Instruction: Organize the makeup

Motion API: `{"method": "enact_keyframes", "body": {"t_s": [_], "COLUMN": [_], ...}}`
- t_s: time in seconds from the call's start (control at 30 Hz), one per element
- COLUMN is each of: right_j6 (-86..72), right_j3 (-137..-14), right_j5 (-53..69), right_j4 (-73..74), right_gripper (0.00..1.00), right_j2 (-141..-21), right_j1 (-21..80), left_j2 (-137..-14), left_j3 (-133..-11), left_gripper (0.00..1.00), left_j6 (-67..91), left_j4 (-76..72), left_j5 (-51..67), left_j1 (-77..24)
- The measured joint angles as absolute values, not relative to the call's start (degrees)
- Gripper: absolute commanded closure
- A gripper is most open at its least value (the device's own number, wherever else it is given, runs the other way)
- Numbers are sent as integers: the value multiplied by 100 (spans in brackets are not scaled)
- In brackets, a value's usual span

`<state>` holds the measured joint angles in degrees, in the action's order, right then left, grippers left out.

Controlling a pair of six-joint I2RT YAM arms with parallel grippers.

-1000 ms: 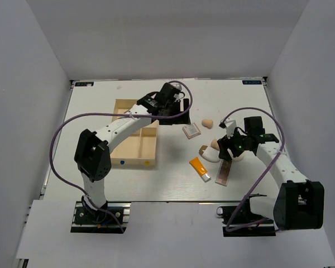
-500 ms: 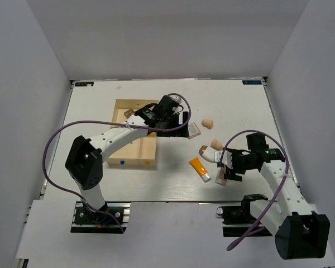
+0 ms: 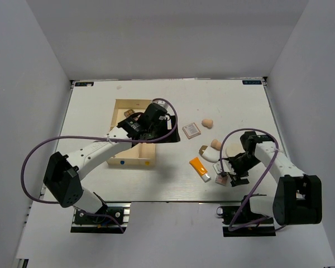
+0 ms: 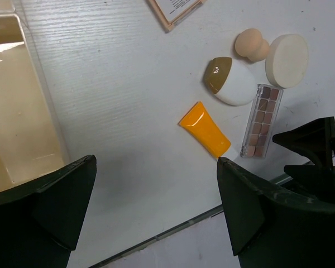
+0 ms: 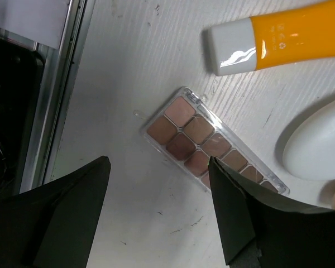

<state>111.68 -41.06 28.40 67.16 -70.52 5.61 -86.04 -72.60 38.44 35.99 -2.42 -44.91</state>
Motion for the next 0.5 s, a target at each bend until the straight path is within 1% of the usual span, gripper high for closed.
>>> {"method": "enact_keyframes", "body": {"t_s": [0.37, 0.43, 0.5], "right_j6": [11297, 11297, 11303], "right_j3": [-4115, -4117, -4128], "right_j5": [2718, 2722, 2722], "right_j4": [6366, 6274, 6204], "right_gripper": [17, 11, 11], "right_j2": [-7356, -7402, -7474], "right_j1": [604, 617, 650], "left_j2": [-8311, -8311, -8311], "left_j3": [-6862, -6862, -6860], "left_gripper": [2, 2, 2], "left_j6": [4029, 4034, 4036], "left_j4": [3553, 3546, 3542], "left_j5": [-395, -403, -403], "left_j1": [-4493, -4493, -4493]}}
